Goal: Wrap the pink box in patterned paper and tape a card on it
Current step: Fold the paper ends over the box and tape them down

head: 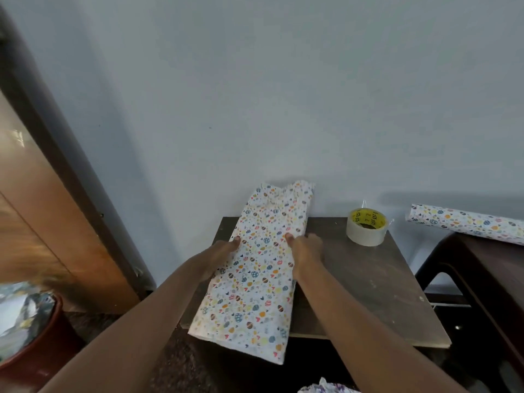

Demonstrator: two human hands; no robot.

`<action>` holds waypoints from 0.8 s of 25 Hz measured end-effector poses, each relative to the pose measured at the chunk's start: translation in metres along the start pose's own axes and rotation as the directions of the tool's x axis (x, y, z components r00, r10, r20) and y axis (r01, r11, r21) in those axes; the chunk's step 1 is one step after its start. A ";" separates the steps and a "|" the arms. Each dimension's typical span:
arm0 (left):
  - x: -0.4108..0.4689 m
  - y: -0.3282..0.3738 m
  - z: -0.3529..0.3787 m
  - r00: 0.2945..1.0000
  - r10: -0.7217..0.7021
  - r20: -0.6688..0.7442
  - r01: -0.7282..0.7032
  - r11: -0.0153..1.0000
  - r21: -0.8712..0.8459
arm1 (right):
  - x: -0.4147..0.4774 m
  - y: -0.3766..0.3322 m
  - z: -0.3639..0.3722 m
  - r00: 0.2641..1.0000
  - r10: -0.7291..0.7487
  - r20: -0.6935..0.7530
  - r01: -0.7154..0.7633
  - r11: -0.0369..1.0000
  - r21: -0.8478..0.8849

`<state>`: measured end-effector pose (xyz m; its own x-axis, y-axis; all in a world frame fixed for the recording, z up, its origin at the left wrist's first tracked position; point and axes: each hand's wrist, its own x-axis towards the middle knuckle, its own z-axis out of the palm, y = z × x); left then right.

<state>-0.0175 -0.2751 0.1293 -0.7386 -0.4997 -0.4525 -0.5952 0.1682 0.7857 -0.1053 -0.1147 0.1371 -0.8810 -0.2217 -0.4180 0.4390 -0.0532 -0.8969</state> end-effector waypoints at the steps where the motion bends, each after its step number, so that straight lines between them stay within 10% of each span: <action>1: -0.005 0.003 -0.001 0.999 0.032 -0.028 -0.033 0.998 -0.051 | -0.002 -0.010 0.000 0.997 -0.060 0.040 0.060 0.998 -0.014; 10: -0.075 0.035 -0.019 0.964 0.265 -0.034 -0.246 0.827 -0.506 | -0.036 -0.056 -0.048 0.852 -0.142 0.504 0.079 0.986 0.145; 15: -0.137 0.075 -0.011 0.722 0.597 -0.349 -0.692 0.605 -0.395 | -0.072 -0.058 -0.074 0.678 -0.360 0.641 0.218 0.931 0.293; 20: -0.186 0.083 0.008 0.562 0.704 -0.434 -0.827 0.486 -0.283 | -0.119 -0.065 -0.103 0.646 -0.554 0.525 0.382 0.830 0.406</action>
<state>0.0679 -0.1612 0.2753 -0.6965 -0.5315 0.4821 0.4115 0.2546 0.8752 -0.0470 0.0152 0.2299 -0.7192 -0.6254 0.3027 0.0996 -0.5240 -0.8459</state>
